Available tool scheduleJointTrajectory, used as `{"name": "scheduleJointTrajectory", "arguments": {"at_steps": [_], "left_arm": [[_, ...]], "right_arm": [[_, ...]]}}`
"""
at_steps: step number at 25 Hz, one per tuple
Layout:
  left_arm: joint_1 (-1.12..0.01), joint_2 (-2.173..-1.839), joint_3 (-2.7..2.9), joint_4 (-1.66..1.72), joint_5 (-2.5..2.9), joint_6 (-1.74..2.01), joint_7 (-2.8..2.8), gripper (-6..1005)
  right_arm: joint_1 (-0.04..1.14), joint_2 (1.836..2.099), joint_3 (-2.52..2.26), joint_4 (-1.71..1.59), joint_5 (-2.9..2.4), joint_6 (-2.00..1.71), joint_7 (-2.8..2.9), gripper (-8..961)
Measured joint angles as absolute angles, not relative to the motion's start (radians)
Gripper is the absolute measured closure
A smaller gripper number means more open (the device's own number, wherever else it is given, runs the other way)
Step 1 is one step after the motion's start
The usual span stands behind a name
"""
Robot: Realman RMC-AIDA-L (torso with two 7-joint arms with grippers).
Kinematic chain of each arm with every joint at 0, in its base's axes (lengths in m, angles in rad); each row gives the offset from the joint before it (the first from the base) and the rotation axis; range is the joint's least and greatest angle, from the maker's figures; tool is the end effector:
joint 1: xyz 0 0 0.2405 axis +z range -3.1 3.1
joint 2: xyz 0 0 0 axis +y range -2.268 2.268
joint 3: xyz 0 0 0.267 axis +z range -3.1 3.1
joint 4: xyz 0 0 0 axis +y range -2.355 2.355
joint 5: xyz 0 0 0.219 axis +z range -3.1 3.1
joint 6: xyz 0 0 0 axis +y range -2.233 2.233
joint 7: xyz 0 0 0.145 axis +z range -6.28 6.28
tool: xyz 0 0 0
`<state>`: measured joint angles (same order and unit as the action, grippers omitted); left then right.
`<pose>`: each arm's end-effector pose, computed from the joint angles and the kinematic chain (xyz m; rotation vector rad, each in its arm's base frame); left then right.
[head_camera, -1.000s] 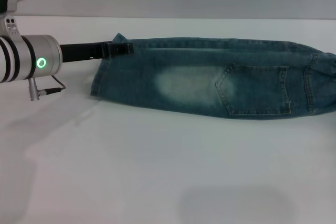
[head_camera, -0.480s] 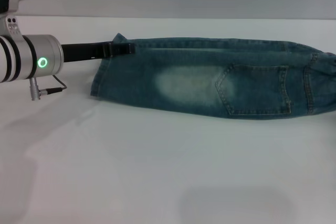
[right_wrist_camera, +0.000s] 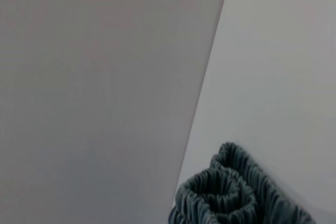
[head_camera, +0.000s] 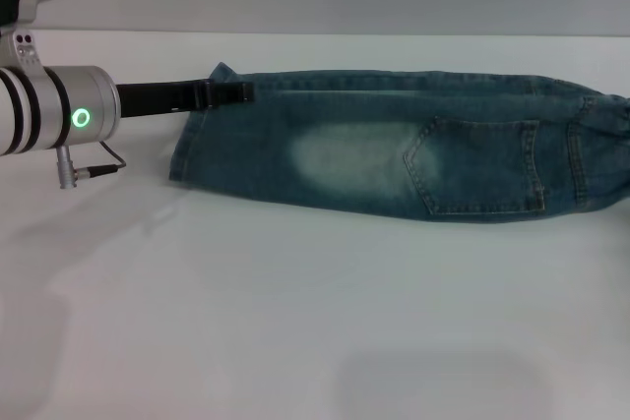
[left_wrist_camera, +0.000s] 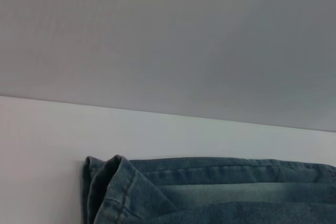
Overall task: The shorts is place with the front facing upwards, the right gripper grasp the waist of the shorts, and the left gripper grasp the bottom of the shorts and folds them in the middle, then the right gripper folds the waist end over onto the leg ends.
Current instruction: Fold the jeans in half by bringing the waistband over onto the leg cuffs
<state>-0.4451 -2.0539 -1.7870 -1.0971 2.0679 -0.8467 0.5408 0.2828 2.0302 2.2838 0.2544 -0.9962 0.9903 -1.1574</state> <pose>-0.2323 0.4114 -0.0055 -2.1355 -1.3259 -0.4409 0.4222 0.3014 0.0138 -1.0158 1.9077 1.3320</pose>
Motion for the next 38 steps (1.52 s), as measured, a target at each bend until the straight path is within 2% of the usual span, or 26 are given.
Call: {"name": "scheduleJointTrajectory", "arguments": {"at_steps": [9, 14, 17, 38], "left_arm": [[-0.447, -2.057, -1.794, -1.088, 2.068, -0.845, 0.554, 238], [-0.446, -2.058, -1.795, -1.077, 2.06, -0.839, 0.564, 239], [-0.446, -2.059, -1.795, -1.077, 2.047, -0.837, 0.571, 239], [-0.403, -2.065, -1.634, -1.047, 1.709, -0.631, 0.916, 245]], "right_arm": [[0.288, 2.023, 2.286, 0.262, -1.032, 0.98, -1.102, 379], [0.293, 2.02, 2.285, 0.264, -1.036, 0.973, -1.1, 633], [0.286, 2.026, 2.29, 0.283, -1.036, 0.983, -1.103, 850], [0.274, 2.052, 2.37, 0.341, -1.028, 1.284, -1.086, 877]]}}
